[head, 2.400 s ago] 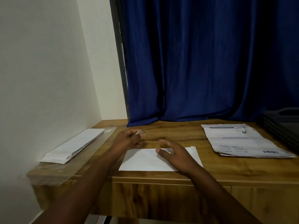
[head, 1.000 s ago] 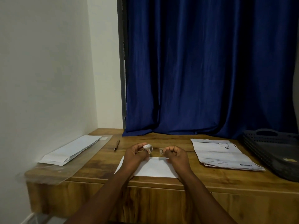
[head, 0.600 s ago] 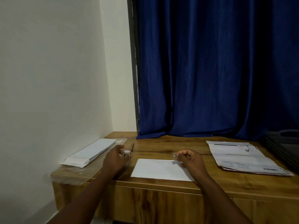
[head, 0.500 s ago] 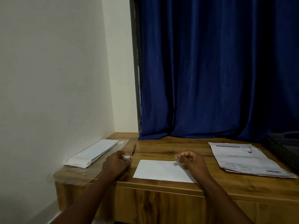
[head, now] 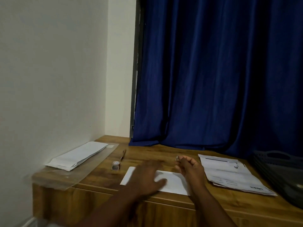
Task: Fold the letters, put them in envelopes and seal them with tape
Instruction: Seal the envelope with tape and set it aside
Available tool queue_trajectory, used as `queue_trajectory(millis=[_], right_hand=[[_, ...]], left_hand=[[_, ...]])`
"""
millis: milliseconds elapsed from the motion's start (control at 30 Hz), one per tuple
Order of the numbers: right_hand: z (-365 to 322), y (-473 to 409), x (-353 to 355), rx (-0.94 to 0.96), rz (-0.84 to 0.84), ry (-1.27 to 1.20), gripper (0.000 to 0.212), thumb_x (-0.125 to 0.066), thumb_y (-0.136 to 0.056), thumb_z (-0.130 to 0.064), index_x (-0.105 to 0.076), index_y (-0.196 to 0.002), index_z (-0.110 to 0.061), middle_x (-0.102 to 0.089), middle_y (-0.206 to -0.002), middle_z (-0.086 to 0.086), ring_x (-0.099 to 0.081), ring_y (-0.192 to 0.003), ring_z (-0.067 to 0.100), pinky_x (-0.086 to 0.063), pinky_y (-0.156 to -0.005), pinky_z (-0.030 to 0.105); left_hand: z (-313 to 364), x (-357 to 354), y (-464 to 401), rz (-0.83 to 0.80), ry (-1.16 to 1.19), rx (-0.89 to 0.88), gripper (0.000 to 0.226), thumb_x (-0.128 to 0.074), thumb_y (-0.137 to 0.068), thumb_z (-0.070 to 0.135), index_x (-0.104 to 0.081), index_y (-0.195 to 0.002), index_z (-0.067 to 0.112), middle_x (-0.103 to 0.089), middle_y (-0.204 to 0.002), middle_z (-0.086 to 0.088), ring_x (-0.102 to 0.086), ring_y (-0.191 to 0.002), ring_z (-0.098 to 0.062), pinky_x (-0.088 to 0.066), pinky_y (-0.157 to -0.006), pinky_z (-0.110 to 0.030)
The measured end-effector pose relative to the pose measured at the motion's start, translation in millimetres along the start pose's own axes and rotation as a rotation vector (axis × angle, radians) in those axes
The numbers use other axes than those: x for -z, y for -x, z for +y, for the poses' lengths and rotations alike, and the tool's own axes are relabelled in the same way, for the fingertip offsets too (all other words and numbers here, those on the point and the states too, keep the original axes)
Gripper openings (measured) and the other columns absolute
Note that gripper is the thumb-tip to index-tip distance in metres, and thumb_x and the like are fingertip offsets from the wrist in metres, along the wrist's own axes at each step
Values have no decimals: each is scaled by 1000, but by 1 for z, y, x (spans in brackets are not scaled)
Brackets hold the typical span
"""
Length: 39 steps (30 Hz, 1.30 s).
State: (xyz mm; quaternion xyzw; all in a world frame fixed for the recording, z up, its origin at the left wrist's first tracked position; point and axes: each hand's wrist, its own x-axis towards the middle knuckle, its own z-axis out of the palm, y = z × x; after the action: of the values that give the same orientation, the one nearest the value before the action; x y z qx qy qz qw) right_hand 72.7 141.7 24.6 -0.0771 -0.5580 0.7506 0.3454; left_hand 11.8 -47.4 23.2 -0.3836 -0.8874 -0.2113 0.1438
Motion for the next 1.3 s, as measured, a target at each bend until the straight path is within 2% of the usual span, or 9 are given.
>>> queue_trajectory(millis=[133,267,467,567,667,767,1000,1133,1300], right_hand=[[-38,-18,16,-10,-130,153,10,-69,-96,-13,-74,-101,-6,-79,-92,9,-77,-82,20,-62,-66,28],[-66,-41,39,-6,-394,676,11,-72,-95,-20,-76,-97,-10,-80,-92,3,-77,-86,21,-63,-74,33],[-68,-68,40,13,-630,1335,4,-76,-88,-19,-77,-84,-17,-75,-79,-8,-70,-76,7,-56,-69,22],[-58,-75,30,-89,-738,1412,6,-79,-87,-18,-76,-83,-17,-77,-86,-3,-72,-82,11,-57,-69,21],[-48,-79,23,-105,-745,1470,10,-81,-85,-19,-78,-90,-11,-79,-99,6,-73,-96,21,-59,-88,36],[-42,-81,18,-108,-760,1489,19,-81,-85,-19,-78,-97,-5,-78,-101,10,-70,-92,22,-57,-92,43],[-38,-86,12,-115,-807,1509,11,-77,-89,-19,-78,-97,-11,-72,-83,-7,-64,-80,9,-54,-78,28],[-36,-89,11,-120,-820,1526,1,-78,-89,-20,-78,-90,-19,-72,-81,-11,-64,-80,7,-52,-73,23],[-31,-89,10,-133,-811,1532,7,-77,-89,-20,-76,-85,-25,-72,-85,-9,-63,-83,8,-50,-71,22]], left_hand=[[28,-28,-4,-135,-72,-7,63,-42,-94,72,-51,-144,35,-50,-149,4,-43,-136,-19,-33,-114,-44],[24,-37,-1,-130,-98,-12,64,-37,-96,72,-49,-147,35,-47,-150,6,-40,-138,-18,-29,-117,-44],[21,-40,4,-117,-83,-64,68,-32,-86,74,-48,-142,38,-46,-147,9,-39,-136,-15,-28,-116,-41],[20,-42,4,-122,-117,-83,69,-28,-88,73,-42,-146,41,-43,-150,7,-37,-137,-17,-28,-117,-43],[20,-43,5,-117,-156,-109,68,-25,-91,72,-31,-152,44,-40,-153,5,-36,-139,-18,-28,-116,-45],[20,-44,5,-107,-174,-137,64,-25,-95,70,-23,-155,46,-30,-160,1,-30,-143,-21,-25,-118,-48],[21,-43,2,-147,-196,-205,59,-24,-101,63,-13,-157,49,-21,-165,-1,-25,-147,-23,-22,-120,-50],[21,-42,-2,-212,-224,-215,58,-23,-103,61,-7,-158,51,-15,-167,-1,-20,-149,-24,-19,-120,-52],[21,-41,-3,-235,-233,-213,59,-20,-102,62,-9,-159,51,-14,-167,0,-18,-150,-24,-17,-121,-52]])
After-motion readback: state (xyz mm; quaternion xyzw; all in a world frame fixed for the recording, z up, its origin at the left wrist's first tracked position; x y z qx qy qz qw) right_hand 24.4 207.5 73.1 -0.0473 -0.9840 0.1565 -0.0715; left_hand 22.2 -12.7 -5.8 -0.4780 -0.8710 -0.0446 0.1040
